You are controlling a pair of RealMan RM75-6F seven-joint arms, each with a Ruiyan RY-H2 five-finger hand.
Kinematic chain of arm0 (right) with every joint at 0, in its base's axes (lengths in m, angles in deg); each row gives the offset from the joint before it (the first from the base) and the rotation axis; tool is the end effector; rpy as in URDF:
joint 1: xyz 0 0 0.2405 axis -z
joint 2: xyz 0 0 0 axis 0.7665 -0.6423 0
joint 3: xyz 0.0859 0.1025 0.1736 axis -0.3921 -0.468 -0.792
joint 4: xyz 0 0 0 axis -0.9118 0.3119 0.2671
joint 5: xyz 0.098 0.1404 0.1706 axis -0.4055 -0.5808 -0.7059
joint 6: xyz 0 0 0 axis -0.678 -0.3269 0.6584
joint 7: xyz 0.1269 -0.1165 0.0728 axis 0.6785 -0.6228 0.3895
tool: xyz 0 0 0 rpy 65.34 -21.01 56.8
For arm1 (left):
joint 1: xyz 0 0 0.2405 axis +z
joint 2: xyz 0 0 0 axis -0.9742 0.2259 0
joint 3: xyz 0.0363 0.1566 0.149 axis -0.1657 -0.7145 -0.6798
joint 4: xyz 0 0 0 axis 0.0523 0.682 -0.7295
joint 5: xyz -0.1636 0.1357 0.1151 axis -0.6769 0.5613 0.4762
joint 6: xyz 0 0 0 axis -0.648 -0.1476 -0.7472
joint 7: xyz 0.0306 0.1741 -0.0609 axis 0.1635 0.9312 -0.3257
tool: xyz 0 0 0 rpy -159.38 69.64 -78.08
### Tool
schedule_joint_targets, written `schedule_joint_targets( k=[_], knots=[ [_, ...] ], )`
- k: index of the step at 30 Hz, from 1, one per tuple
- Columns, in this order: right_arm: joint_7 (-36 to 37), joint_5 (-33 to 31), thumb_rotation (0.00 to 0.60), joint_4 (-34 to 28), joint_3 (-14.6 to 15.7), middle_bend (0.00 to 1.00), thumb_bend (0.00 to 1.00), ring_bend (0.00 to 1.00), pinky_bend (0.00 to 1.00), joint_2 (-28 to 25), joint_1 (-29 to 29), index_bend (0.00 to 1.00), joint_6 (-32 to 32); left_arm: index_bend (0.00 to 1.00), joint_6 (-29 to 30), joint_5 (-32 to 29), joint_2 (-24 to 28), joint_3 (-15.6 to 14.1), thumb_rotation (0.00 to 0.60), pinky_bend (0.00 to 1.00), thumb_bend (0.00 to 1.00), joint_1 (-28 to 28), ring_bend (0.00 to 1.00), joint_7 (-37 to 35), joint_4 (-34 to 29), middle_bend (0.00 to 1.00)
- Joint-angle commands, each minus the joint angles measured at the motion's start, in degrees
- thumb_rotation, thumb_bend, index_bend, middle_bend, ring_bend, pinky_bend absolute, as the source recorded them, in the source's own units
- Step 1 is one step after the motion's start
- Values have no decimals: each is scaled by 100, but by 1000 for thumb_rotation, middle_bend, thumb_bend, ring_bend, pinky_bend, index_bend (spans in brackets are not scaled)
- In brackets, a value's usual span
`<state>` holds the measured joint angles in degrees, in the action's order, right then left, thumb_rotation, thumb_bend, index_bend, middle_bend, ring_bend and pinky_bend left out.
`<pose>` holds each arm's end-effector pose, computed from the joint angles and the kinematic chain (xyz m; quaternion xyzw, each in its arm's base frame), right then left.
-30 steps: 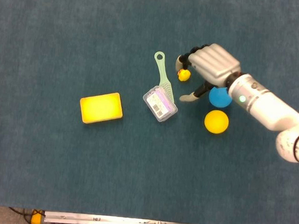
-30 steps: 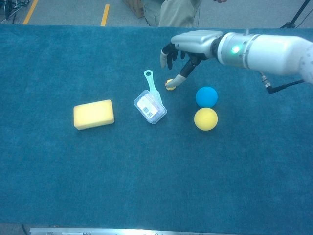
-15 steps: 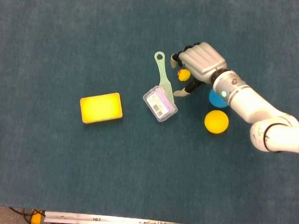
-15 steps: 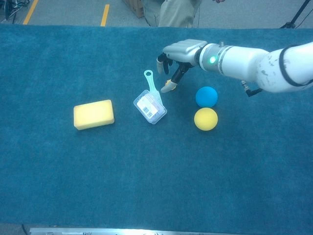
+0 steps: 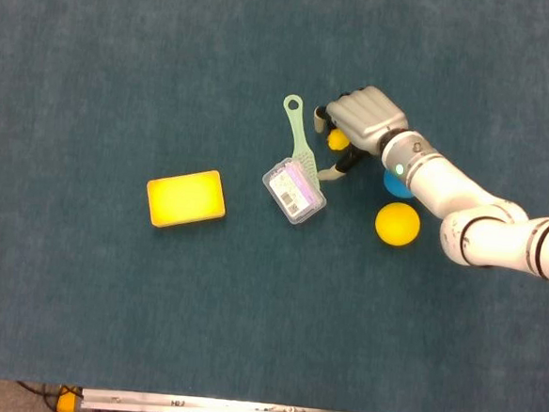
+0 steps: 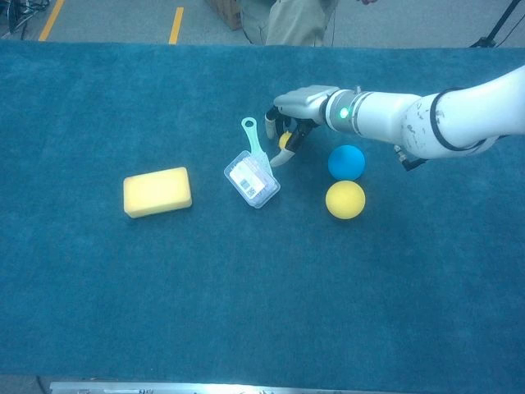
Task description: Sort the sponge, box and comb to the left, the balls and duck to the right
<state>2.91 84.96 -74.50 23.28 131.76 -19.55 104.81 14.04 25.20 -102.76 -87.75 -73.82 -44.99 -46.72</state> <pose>-0.0822 -0.4128 -0.1382 0.8365 -0.4022 0.1932 0.3180 -0.2985 0.1551 0.1329 -0.6022 -0.4172 -0.3405 0.5894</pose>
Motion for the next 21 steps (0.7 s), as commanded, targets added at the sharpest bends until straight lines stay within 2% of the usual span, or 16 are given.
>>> schedule_joint_targets(
  k=[1, 13, 21],
  knots=[
    [99, 108, 363, -109, 66, 376, 0, 243, 254, -132, 59, 328, -71, 361, -5, 9, -6, 5, 600, 202, 434, -9, 275, 0, 6, 337],
    [740, 1248, 362, -1377, 120, 376, 0, 285, 255, -1241, 735, 328, 139, 361, -60, 36, -23, 21, 600, 200, 434, -61, 268, 53, -20, 337],
    [1288, 2067, 362, -1962, -233, 376, 0, 285, 256, -1578, 1136, 328, 738, 361, -110, 92, -29, 24, 600, 200, 434, -118, 268, 132, -81, 337]
  ],
)
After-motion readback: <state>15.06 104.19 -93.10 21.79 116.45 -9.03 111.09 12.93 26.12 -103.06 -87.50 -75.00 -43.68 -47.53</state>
